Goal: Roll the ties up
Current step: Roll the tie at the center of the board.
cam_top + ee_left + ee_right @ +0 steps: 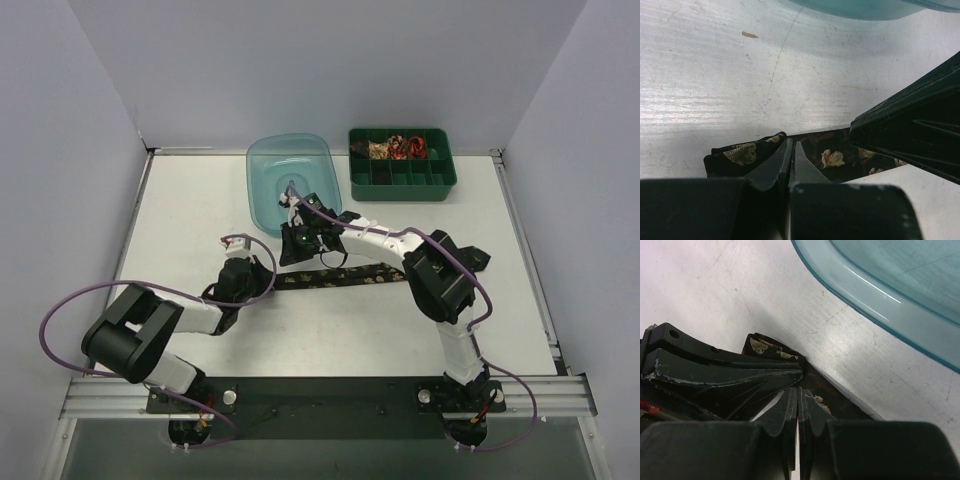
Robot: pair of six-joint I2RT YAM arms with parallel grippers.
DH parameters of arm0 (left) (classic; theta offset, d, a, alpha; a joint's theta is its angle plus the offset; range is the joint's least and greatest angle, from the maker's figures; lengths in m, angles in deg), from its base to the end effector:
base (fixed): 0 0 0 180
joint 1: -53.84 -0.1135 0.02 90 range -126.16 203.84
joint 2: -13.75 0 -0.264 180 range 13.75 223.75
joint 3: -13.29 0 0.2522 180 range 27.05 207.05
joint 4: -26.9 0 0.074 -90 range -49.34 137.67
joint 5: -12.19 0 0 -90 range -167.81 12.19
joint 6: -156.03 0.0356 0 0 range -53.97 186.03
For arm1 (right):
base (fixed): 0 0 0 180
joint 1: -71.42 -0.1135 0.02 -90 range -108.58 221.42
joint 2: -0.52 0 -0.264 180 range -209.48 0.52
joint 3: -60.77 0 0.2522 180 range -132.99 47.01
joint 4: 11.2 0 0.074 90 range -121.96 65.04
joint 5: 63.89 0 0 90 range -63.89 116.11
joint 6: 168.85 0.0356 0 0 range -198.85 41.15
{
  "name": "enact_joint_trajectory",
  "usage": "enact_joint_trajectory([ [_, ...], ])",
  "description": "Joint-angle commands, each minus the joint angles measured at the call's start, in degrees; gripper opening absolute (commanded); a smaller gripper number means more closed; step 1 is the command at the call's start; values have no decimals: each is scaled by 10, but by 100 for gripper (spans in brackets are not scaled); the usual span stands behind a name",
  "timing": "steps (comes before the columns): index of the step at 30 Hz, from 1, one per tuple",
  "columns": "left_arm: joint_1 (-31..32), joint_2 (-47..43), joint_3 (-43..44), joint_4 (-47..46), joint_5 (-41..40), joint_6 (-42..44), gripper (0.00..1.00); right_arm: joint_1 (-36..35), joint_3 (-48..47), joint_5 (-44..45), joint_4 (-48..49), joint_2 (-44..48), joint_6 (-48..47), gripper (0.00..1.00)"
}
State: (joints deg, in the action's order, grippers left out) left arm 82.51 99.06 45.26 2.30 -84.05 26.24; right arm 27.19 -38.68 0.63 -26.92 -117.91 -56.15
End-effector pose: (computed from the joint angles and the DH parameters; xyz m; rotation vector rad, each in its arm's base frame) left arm 0.2167 -0.1141 0.1217 -0.2744 2.1107 -0.6127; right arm 0.3271 0.3398 0.2032 -0.7059 2.2360 1.1119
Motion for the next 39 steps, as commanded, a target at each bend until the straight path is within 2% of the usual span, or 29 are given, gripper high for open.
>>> enact_joint_trajectory([
  [1,-1,0,5,35,-8,-4,0,5,5,0,5,31,3,0],
  [11,-2,-117,3,113,-35,-13,0,5,3,-12,5,42,4,0],
  [26,-5,-167,2,142,-45,-10,19,-24,-28,-30,2,36,-3,0],
  [29,-7,-203,-1,152,-39,0,29,-31,-42,-36,-2,28,-5,0],
  [34,-9,-279,3,214,-62,11,55,-45,-63,-36,-11,14,-9,0],
  [39,-41,-328,6,278,-66,6,66,-49,-83,-26,-26,-13,-11,0],
])
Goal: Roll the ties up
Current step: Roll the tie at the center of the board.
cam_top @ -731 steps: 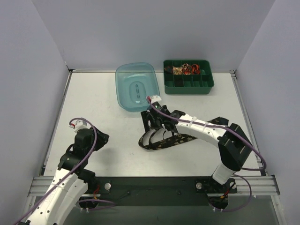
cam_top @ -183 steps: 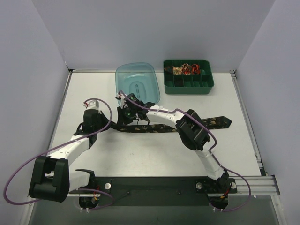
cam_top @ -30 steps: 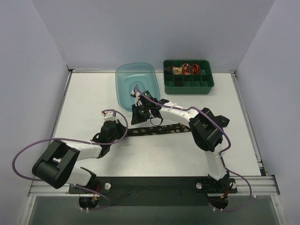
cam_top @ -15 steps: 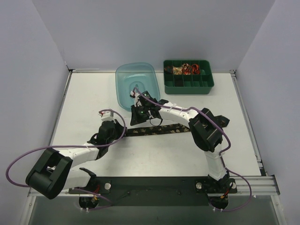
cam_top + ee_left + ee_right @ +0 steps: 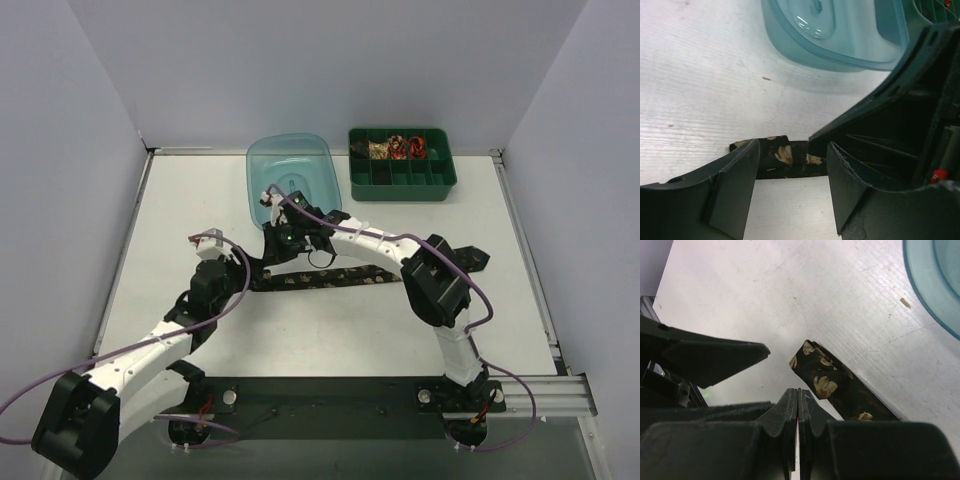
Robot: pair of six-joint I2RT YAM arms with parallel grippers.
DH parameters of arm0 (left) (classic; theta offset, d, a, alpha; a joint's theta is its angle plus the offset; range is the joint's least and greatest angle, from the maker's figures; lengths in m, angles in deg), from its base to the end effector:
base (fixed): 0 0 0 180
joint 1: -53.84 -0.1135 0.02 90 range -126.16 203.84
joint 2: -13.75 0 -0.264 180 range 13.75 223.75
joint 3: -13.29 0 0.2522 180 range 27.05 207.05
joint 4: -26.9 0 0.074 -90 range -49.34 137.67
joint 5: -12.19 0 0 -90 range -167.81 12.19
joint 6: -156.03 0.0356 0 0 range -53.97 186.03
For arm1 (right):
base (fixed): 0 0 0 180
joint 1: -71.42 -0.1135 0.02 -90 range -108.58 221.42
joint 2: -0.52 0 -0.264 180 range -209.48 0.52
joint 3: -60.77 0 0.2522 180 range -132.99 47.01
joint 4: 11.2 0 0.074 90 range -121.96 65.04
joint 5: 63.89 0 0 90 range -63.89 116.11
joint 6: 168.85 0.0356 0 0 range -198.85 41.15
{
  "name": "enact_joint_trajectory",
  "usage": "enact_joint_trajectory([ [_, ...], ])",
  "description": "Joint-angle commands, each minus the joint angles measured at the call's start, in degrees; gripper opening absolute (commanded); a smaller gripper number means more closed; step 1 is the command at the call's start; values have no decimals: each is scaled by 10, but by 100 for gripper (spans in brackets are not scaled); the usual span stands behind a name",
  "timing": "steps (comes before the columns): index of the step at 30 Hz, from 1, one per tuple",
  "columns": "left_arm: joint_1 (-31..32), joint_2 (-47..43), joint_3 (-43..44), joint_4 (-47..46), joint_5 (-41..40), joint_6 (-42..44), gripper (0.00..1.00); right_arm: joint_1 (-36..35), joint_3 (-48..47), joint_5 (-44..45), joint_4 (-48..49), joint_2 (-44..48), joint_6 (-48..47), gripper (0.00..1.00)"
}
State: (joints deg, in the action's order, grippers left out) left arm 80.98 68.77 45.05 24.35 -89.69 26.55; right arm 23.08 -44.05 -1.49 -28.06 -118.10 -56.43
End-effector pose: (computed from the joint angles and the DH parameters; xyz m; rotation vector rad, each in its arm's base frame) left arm 0.1832 -0.0857 0.1917 -0.3512 1.9359 -0.5741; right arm 0.3082 0.3712 0.2313 -0.8193 2.1426 1.2043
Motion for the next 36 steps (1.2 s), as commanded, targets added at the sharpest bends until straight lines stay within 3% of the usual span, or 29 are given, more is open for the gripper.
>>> enact_joint_trajectory([
  [1,-36,-29,5,72,-3,-1,67,-8,-30,-2,-16,-15,-9,0],
  [6,-133,-32,-16,73,94,-23,70,-11,-40,3,-21,-43,-13,0],
  [11,-183,2,-26,51,164,-26,70,-15,-49,28,-45,-56,-25,0],
  [18,-190,83,-30,-6,222,-35,70,-15,-31,54,-46,-47,-36,0],
  [31,-187,187,-31,-95,254,-45,69,-16,-25,47,-43,-70,-31,0],
  [36,-176,216,-31,-122,263,-53,64,-19,-17,49,-43,-67,-28,0],
])
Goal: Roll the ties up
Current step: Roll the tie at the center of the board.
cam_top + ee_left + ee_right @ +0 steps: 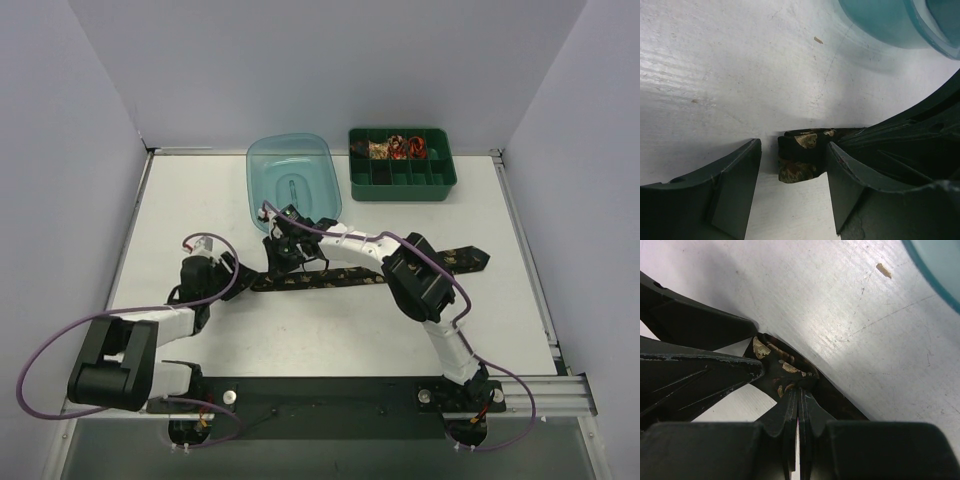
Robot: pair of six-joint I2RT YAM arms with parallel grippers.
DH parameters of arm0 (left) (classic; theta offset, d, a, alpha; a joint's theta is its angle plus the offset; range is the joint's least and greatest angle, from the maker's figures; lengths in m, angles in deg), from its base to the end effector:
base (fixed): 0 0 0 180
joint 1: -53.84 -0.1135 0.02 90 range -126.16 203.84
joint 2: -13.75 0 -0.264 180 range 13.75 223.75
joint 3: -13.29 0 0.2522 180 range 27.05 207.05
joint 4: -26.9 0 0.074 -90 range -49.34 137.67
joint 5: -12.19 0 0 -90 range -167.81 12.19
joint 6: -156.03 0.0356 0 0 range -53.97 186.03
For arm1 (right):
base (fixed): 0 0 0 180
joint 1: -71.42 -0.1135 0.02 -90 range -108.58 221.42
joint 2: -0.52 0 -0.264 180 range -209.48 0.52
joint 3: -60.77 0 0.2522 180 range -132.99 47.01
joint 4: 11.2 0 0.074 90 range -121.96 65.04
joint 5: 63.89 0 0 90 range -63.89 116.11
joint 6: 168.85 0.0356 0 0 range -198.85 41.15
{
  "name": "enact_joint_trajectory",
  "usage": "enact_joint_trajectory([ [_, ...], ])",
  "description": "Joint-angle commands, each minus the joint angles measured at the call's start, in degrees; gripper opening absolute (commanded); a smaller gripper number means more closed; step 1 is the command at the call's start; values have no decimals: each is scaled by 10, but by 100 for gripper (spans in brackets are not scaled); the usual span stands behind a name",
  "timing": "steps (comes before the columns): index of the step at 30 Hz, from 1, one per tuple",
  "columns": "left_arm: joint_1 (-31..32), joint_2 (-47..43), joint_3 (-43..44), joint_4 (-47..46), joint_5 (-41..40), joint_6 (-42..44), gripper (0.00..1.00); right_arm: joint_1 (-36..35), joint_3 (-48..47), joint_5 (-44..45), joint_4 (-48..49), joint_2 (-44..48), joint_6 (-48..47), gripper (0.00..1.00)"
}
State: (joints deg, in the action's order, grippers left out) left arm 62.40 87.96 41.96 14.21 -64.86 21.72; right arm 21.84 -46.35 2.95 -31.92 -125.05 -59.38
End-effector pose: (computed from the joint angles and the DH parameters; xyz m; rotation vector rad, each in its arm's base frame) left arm 0.2125 -0.0401 0.1286 -0.5525 2.1614 -0.7662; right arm 0.3106 0.3863 0.1810 -0.8551 2.2730 1.0590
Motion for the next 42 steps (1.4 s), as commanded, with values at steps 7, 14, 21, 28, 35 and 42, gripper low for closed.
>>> enact_joint_trajectory([
  [7,34,49,-2,-44,8,-10,60,-12,5,15,-5,-7,5,0],
  [14,41,44,-9,-71,-4,-17,49,-18,11,21,-5,-15,8,0],
  [21,51,31,10,-61,-12,-7,37,-17,10,34,-9,-23,15,0],
  [28,75,9,49,3,-34,20,29,-17,-4,39,-8,-34,20,0],
  [35,89,-27,102,109,-69,62,25,-22,-18,29,-3,-41,25,0],
  [42,100,-3,196,235,-77,135,18,-22,-24,27,-2,-28,31,0],
])
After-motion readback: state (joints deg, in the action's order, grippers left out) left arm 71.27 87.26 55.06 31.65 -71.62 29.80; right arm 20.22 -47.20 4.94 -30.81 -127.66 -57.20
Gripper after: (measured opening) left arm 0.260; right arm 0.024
